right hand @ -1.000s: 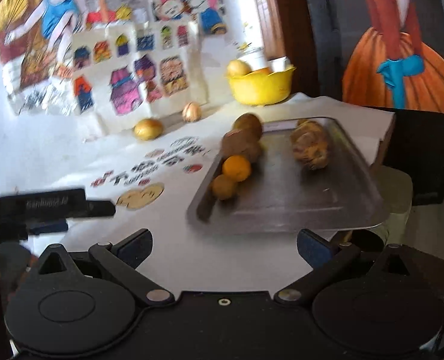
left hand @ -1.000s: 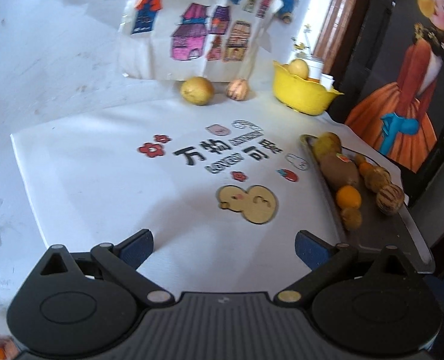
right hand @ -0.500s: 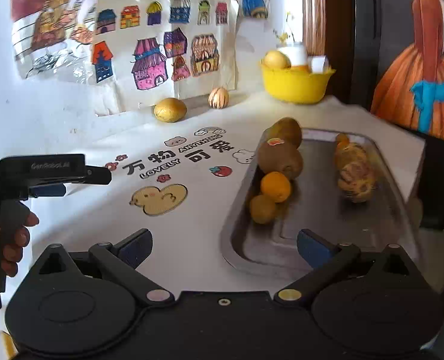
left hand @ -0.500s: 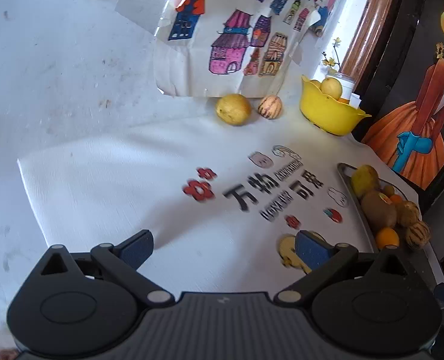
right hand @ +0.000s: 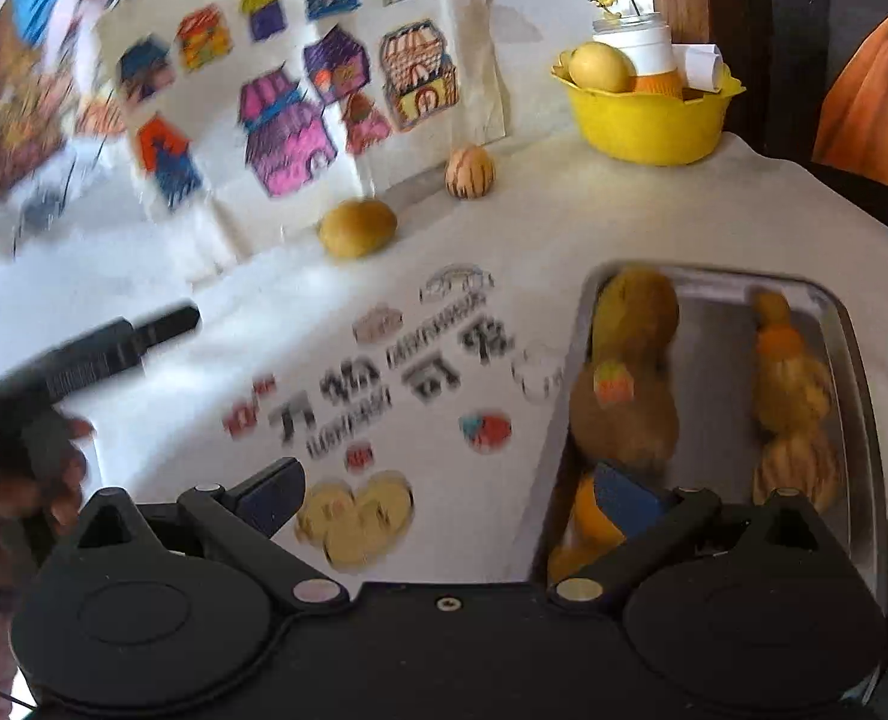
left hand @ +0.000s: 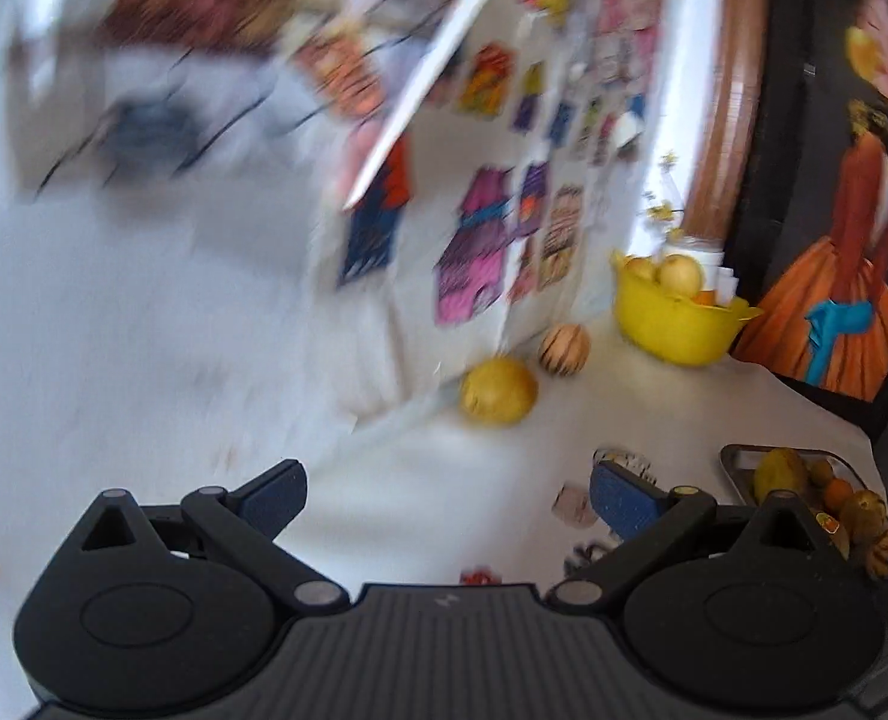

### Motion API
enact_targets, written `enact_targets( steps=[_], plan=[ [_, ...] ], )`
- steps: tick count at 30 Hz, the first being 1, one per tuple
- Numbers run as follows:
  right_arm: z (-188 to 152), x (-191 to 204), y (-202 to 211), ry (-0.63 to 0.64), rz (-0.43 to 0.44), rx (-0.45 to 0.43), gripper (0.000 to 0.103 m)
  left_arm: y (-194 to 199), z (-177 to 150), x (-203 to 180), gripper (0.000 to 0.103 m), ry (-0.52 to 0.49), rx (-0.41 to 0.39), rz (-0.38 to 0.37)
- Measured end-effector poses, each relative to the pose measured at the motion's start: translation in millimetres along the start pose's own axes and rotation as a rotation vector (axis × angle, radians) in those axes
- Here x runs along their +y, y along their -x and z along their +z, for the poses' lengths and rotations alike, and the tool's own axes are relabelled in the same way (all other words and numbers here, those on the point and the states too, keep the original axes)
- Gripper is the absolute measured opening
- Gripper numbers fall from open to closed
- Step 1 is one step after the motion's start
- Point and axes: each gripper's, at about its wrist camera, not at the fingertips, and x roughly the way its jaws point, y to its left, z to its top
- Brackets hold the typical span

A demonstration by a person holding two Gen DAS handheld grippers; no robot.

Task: Organize fruits
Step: 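Withdraw both open grippers from the tray toward the remaining fruits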

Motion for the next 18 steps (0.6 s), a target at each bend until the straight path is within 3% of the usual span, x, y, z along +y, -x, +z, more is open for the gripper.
enact_targets(
  steps=[3, 4, 6, 11, 18],
  plan=[
    [49.7, -17.4, -0.9, -0.204, 0.085, 0.046, 0.102, -13.4, 5.6, -12.9, 0.103, -0.116, -0.033, -0.092],
    [63.9, -21.8, -4.0, -0.252, 0.123, 0.062, 0.102, -21.8, 6.7, -17.3, 0.103, -0.154, -0.011, -0.134],
    [92.1, -22.5, -11.8, -0.253, 0.136, 0.059, 0.102, -38.6, 8.1, -22.1, 0.103, -0.183, 0.038, -0.158],
    [140.4, -18.0, -50.7, -0.035, 0.013, -0.001, 0.102, -70.0, 14.3, -31.0, 0.103, -0.212, 0.056, -0.123],
    [176.0, -42.0, -126.6, -0.091, 0.07, 0.022, 0.102, -108.7, 16.0, -45.1, 0.103, -0.243, 0.1, -0.03]
  ],
)
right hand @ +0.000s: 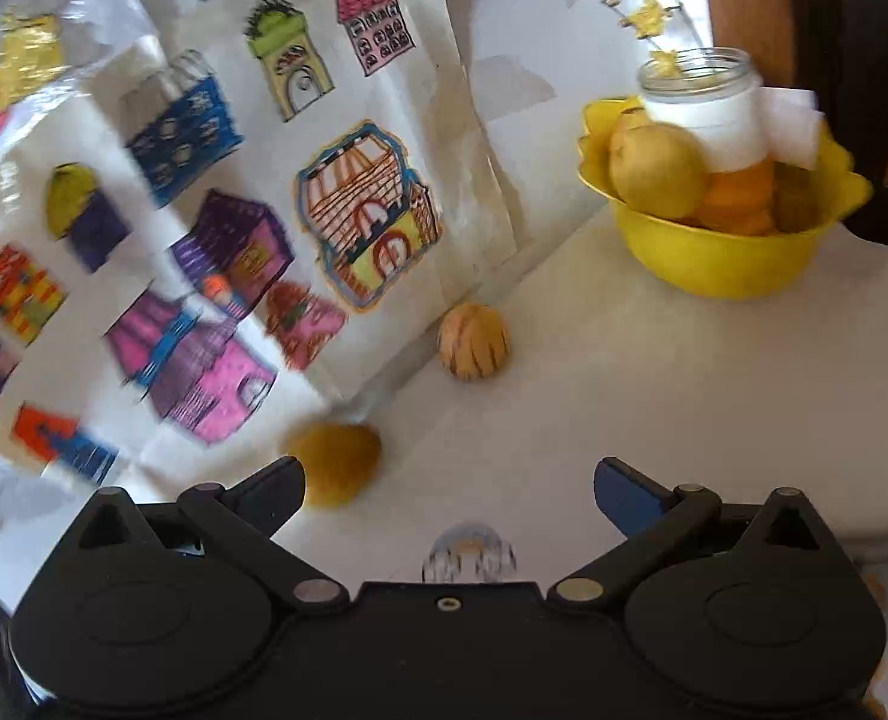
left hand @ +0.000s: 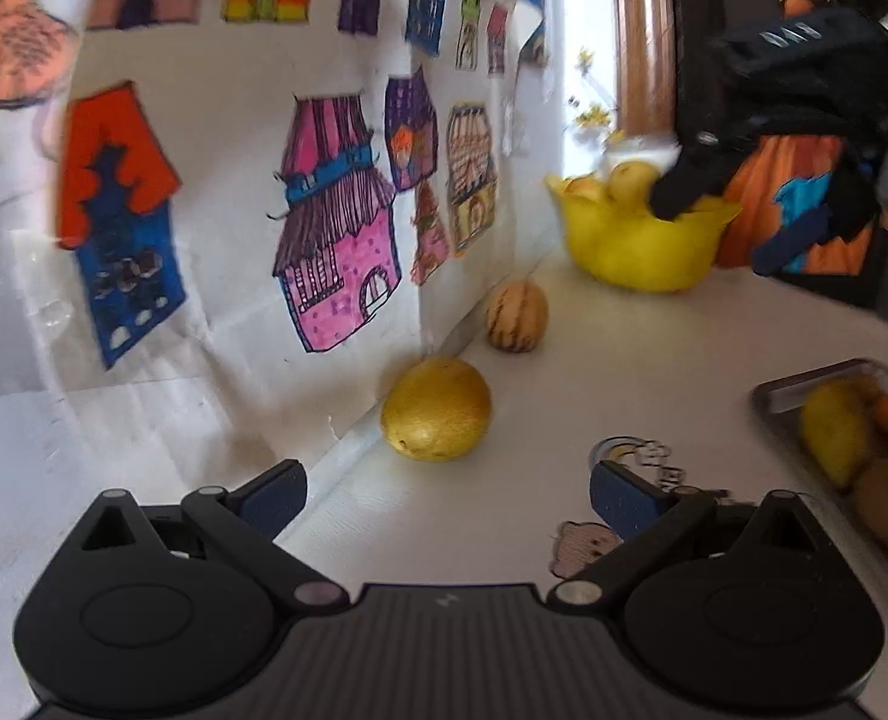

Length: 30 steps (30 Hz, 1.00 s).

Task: Organize fruits
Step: 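Withdraw both open grippers from the tray toward the remaining fruits, then close the left gripper on the yellow pear while the right gripper closes on the striped melon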

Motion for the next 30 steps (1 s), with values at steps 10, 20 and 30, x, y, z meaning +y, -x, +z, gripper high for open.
enact_targets(
  steps=[10, 20, 30],
  plan=[
    [28.3, -16.4, -91.2, -0.038, 0.037, 0.007, 0.099, -31.7, 9.3, -24.4, 0.103, -0.098, -0.042, 0.035],
    [38.5, -25.3, -126.7, -0.025, 0.033, -0.011, 0.088, -54.9, 20.0, -23.8, 0.092, -0.103, -0.004, 0.003],
    [35.0, -19.7, -155.0, 0.042, 0.011, -0.001, 0.076, -70.4, 24.4, -27.4, 0.079, -0.147, 0.014, 0.072]
  ],
)
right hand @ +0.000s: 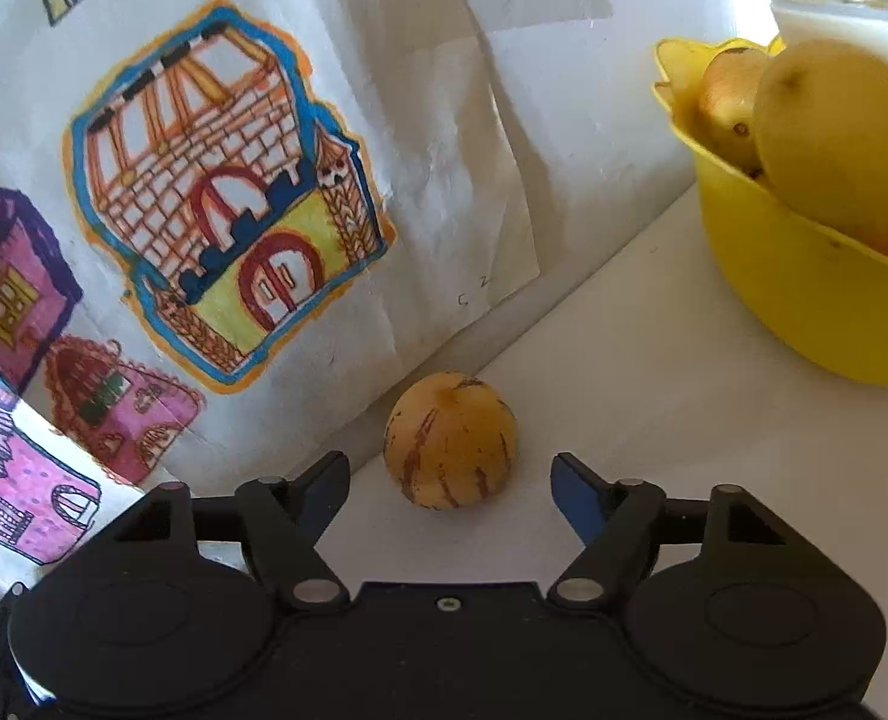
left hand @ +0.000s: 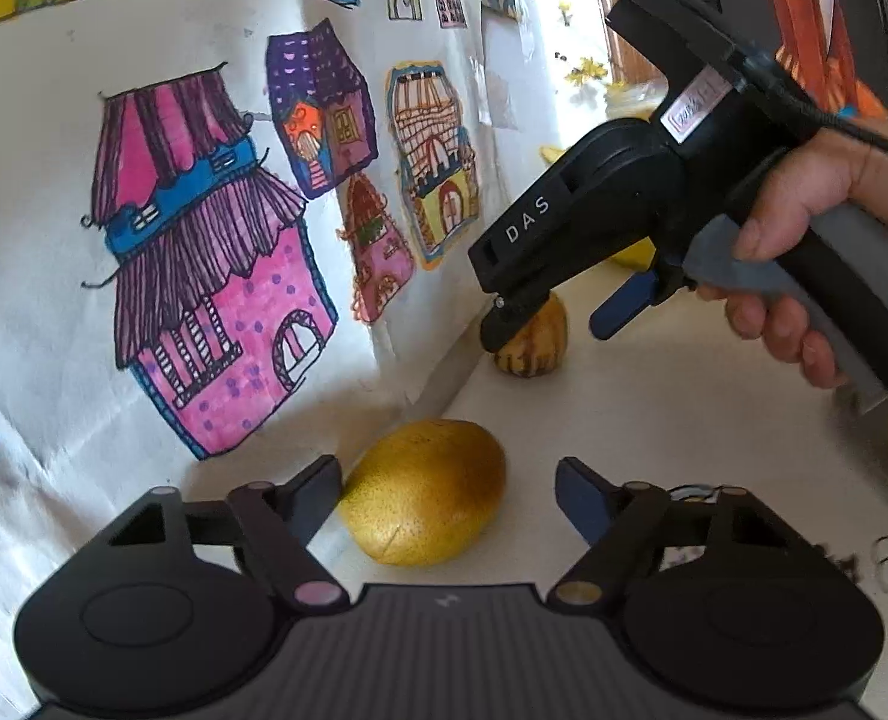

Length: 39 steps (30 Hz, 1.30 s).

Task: Organize fruits
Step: 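Close the left gripper on the yellow pear while the right gripper closes on the striped melon, then carry the yellow pear and striped melon over the metal tray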

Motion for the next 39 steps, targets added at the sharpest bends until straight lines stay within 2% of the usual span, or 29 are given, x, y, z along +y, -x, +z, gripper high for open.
enact_targets(
  steps=[3, 6, 16, 26, 39],
  plan=[
    [-3.2, -0.7, -3.4, 0.003, 0.003, -0.004, 0.075, -6.1, 1.1, -5.3, 0.077, -0.042, 0.001, 0.028],
    [-4.8, -5.3, -8.5, -0.002, -0.003, -0.005, 0.069, -8.2, 0.9, -9.3, 0.076, -0.066, -0.004, 0.045],
    [-0.8, -16.0, -8.7, -0.01, 0.001, -0.026, 0.064, -17.7, 0.4, -25.5, 0.074, -0.17, -0.023, 0.118],
    [5.7, -4.3, -9.6, 0.036, -0.011, -0.043, 0.055, -26.0, -2.4, -34.6, 0.074, -0.249, -0.017, 0.158],
    [-2.8, 0.5, -2.4, 0.009, -0.003, -0.051, 0.053, -19.7, -0.3, -22.1, 0.073, -0.17, 0.007, 0.134]
  ],
)
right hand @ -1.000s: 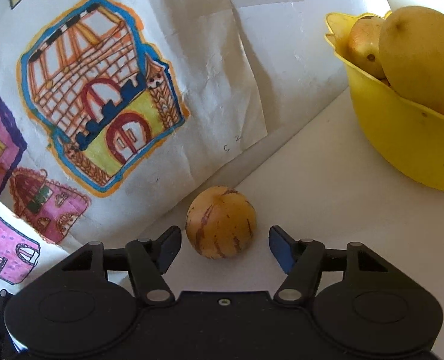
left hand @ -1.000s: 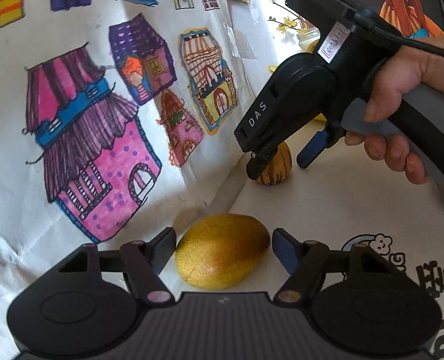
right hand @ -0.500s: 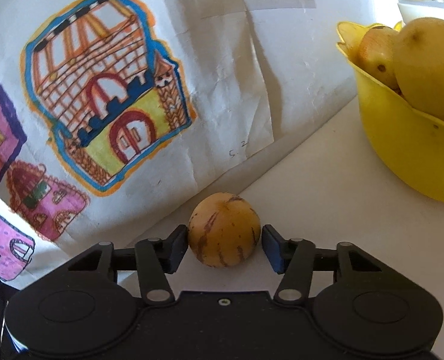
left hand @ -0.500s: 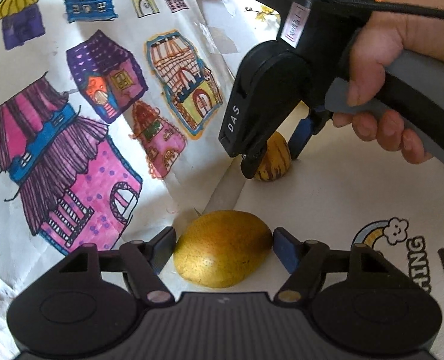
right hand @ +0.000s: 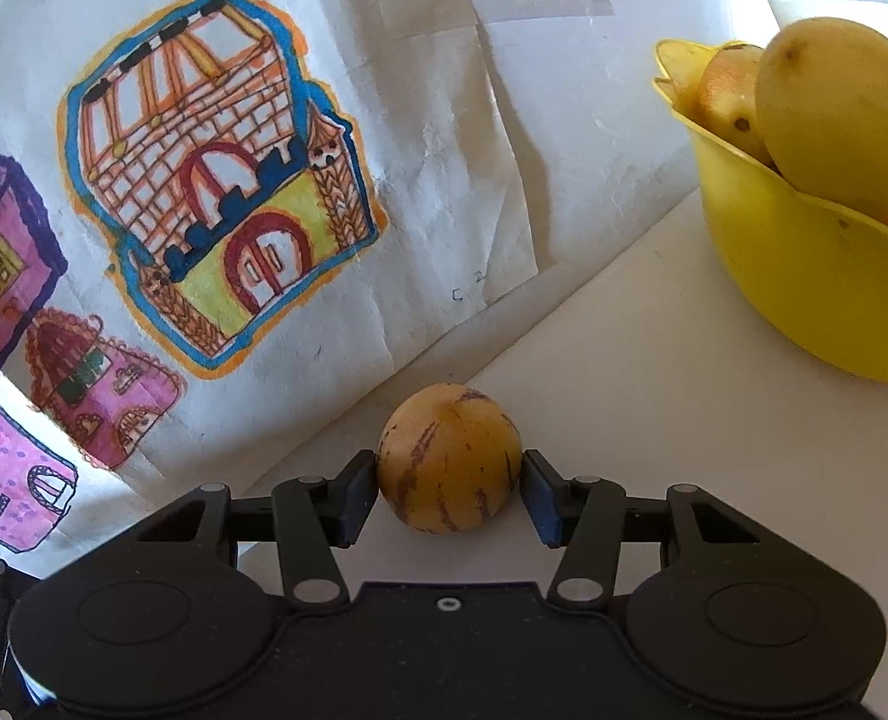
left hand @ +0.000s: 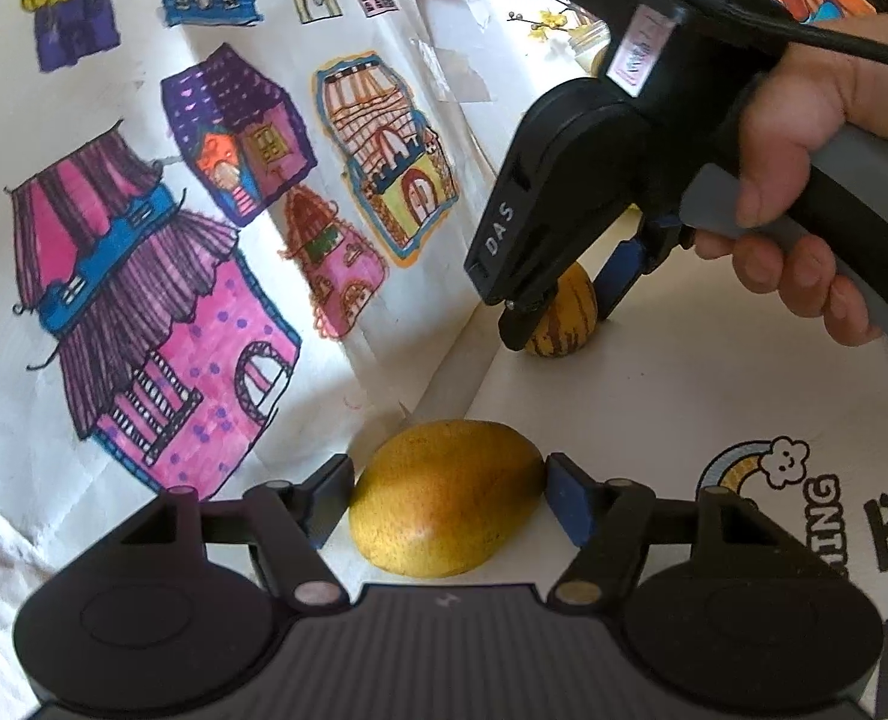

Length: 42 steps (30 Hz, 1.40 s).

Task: Organize fruits
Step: 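Carry the yellow pear and striped melon over the metal tray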

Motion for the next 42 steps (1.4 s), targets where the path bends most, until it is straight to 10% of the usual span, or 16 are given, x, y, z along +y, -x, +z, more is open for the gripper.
enact_targets(
  steps=[16, 35, 42],
  plan=[
    [-25.3, -14.4, 42.3, 0.014, 0.03, 0.07, 0.053, 23.1, -4.7, 66.8, 0.072, 0.247, 0.101, -0.209],
    [-55.9, -6.7, 78.5, 0.04, 0.044, 0.053, 0.053, 2.6, -0.3, 32.2, 0.072, 0.103, 0.008, -0.119],
    [-59.0, -16.3, 67.7, 0.009, 0.047, 0.058, 0.053, 6.3, 0.1, 3.4, 0.071, -0.102, -0.009, -0.056]
  ],
)
